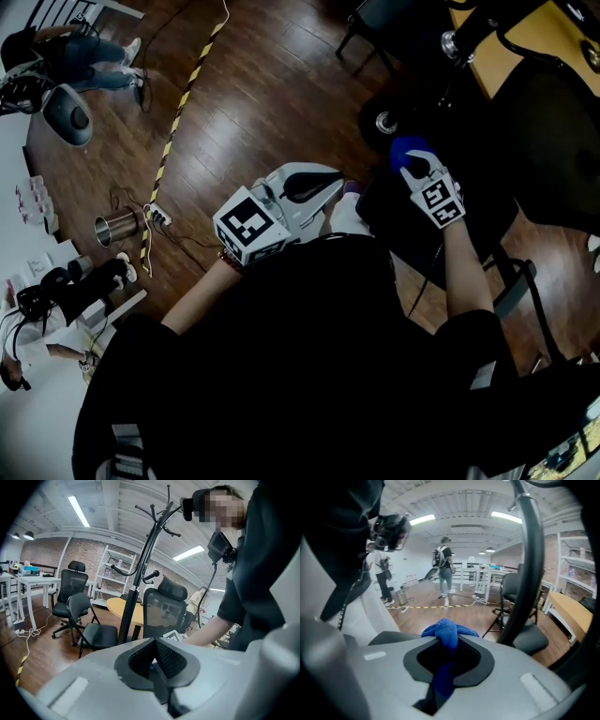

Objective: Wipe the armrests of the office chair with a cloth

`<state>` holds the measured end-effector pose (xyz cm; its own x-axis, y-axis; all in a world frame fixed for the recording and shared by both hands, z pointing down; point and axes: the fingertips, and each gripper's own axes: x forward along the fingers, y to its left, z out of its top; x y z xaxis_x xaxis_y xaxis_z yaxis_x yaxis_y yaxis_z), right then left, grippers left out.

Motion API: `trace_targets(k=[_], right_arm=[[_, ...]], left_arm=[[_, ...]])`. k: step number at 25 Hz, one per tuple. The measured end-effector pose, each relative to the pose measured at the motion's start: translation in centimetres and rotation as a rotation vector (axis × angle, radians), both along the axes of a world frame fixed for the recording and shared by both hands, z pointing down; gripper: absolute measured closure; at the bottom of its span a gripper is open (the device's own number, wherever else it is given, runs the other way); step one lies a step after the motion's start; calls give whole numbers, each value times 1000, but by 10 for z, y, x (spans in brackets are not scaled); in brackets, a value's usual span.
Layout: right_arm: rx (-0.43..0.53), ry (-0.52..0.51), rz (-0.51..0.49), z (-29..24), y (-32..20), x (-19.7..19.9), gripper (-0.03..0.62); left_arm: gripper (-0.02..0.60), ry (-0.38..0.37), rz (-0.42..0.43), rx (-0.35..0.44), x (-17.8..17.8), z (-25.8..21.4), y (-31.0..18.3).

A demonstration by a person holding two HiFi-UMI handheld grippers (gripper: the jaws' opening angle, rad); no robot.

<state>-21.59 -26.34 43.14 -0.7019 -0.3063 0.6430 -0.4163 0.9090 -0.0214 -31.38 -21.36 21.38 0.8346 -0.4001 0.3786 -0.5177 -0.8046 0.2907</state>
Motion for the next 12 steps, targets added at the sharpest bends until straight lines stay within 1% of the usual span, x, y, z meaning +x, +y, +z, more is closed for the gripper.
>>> trace_targets(k=[4, 6, 7, 9, 11, 12], right_arm=[[-6, 19, -291, -2, 85, -44, 556], [-40, 9, -425, -3, 127, -55, 556], [-56, 1, -474, -3, 142, -58, 556], [-52, -1, -513, -2, 150, -58, 556], [-34, -2, -488, 0, 132, -50, 556], [-30, 2, -452, 2, 116, -44, 554]], left_arm=[[575, 22, -24, -11, 1, -2, -6], [575, 35, -29, -12, 0, -5, -6], [575, 37, -33, -12, -1, -5, -6], [575, 37, -43, -14, -3, -4, -5], [575, 34, -57, -17, -5, -3, -5], [575, 32, -67, -19, -6, -3, -5]])
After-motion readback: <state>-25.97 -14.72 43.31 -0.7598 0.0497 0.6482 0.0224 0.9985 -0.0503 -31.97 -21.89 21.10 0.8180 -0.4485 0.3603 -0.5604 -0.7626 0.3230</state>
